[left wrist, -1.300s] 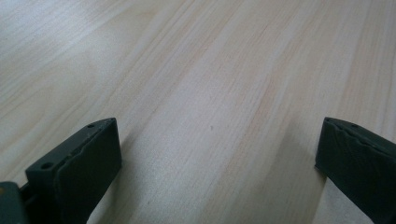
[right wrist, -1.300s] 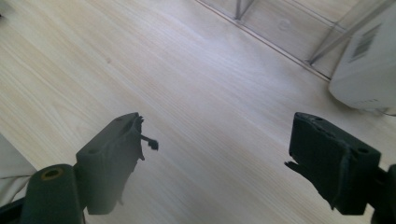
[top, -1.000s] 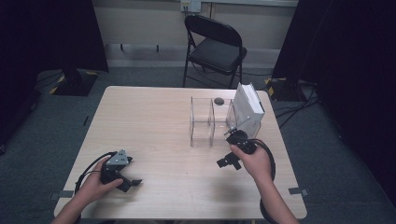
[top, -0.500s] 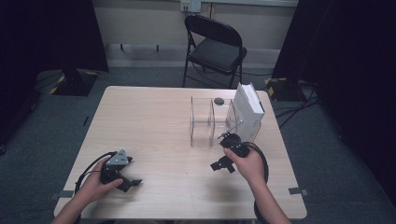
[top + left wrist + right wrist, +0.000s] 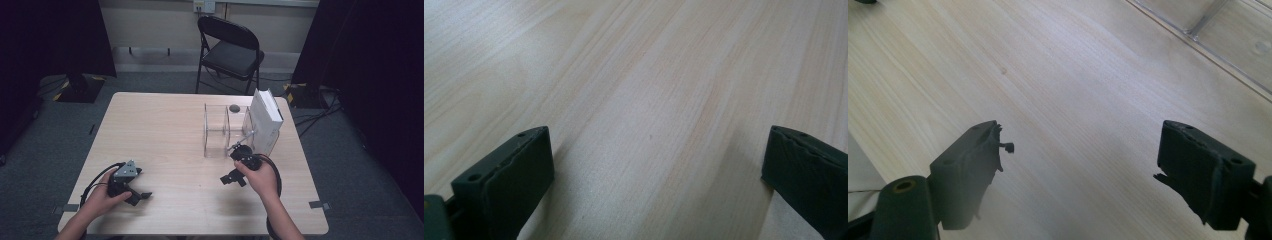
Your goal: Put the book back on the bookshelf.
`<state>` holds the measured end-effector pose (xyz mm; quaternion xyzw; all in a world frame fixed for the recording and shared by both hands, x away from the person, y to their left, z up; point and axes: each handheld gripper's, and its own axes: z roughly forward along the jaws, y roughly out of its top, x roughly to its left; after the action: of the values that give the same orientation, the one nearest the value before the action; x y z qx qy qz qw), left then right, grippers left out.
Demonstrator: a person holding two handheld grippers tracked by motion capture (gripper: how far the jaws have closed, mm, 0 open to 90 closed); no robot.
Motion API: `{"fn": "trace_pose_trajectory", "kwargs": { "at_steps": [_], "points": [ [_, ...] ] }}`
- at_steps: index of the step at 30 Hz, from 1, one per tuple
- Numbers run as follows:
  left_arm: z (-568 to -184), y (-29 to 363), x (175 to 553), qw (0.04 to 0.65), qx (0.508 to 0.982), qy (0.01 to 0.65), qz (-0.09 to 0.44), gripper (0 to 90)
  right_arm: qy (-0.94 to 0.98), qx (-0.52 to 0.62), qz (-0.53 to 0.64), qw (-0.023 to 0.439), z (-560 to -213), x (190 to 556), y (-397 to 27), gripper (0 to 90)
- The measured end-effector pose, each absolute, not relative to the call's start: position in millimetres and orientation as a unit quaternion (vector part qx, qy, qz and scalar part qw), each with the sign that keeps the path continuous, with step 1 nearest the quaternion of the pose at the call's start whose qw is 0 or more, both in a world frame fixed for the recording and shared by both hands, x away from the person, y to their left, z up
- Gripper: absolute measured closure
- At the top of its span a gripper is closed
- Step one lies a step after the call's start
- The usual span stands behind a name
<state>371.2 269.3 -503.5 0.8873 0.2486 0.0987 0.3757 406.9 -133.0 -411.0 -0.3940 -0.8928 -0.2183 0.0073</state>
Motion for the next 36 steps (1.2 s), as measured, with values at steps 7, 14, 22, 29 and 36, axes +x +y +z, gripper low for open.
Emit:
{"fn": "trace_pose_trajectory", "kwargs": {
  "at_steps": [7,14,22,29,36],
  "points": [
    [-504,269,371,0.376,0.887,0.249,0.099,0.0,-0.895,-0.389,-0.22,0.01,-414,408,-125,16.8],
    [-504,269,371,0.376,0.887,0.249,0.099,0.0,-0.899,-0.378,-0.22,0.006,-416,409,-119,16.8],
    [-504,269,371,0.376,0.887,0.249,0.099,0.0,-0.904,-0.367,-0.22,0.01,-421,408,-109,16.8],
    [-504,269,371,0.376,0.887,0.249,0.099,0.0,-0.907,-0.355,-0.224,0.016,-428,407,-98,16.7],
    [-504,269,371,0.376,0.887,0.249,0.099,0.0,-0.912,-0.346,-0.221,0.016,-439,406,-88,16.7]
  ]
}}
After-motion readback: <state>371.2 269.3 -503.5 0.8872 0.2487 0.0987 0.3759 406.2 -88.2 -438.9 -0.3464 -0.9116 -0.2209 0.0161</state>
